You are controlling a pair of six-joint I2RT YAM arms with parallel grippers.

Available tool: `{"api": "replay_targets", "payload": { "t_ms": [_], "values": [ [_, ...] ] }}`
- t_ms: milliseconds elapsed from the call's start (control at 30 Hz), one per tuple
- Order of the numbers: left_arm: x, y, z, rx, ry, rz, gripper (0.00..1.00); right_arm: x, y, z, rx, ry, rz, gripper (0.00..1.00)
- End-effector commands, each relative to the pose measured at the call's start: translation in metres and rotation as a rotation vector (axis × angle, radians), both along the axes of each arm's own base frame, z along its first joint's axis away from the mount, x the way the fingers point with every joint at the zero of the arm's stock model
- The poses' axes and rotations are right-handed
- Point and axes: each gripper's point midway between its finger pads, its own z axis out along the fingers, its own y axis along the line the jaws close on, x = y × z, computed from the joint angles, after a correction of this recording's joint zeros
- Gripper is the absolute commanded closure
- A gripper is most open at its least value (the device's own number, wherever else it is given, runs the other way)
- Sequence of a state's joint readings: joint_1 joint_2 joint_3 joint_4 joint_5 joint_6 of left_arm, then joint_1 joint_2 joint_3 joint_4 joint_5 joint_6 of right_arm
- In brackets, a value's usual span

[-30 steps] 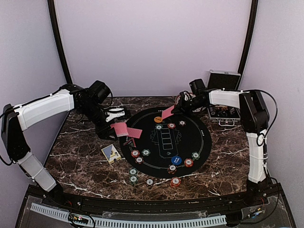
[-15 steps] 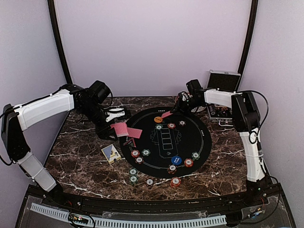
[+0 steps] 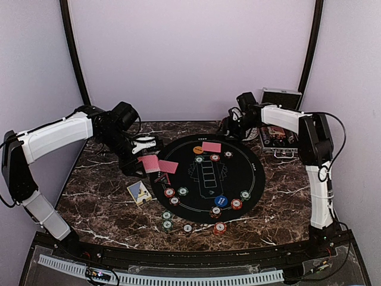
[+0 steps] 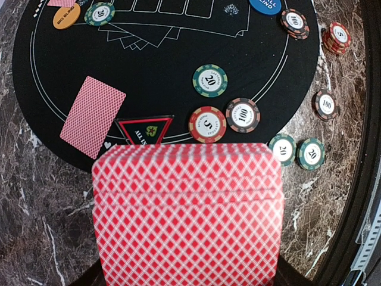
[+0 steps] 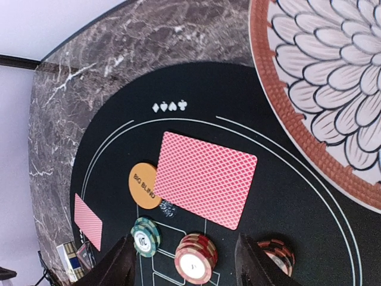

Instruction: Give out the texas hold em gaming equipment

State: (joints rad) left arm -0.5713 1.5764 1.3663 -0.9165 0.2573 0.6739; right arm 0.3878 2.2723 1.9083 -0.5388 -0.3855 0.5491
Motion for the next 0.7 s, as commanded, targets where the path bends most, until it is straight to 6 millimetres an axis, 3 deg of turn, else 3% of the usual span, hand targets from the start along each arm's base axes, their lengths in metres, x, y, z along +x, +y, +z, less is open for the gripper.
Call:
{"api": "replay_targets", "payload": {
  "t_ms": [0, 167, 367, 533, 667],
  "values": [
    [-0.004, -0.001, 0.018, -0.031, -0.031, -0.018, 1.00, -0.017, 0.010, 0.060, 0.015, -0.121, 0.044, 0.39],
    [-0.002, -0.004, 0.021, -0.047, -0.039, -0.015, 1.00, -0.083, 0.061, 0.094, 0.191, -0.127, 0.202, 0.33],
    [0.003, -0.011, 0.025, -0.076, -0.041, -0.008, 1.00, -0.159, 0.118, 0.110, 0.399, -0.063, 0.335, 0.28],
    [0.007, -0.014, 0.029, -0.087, -0.045, -0.004, 1.00, -0.200, 0.156, 0.110, 0.494, 0.009, 0.418, 0.25],
    [0.007, -0.015, 0.031, -0.091, -0.047, -0.007, 1.00, -0.215, 0.179, 0.110, 0.537, 0.035, 0.466, 0.24]
  ]
}}
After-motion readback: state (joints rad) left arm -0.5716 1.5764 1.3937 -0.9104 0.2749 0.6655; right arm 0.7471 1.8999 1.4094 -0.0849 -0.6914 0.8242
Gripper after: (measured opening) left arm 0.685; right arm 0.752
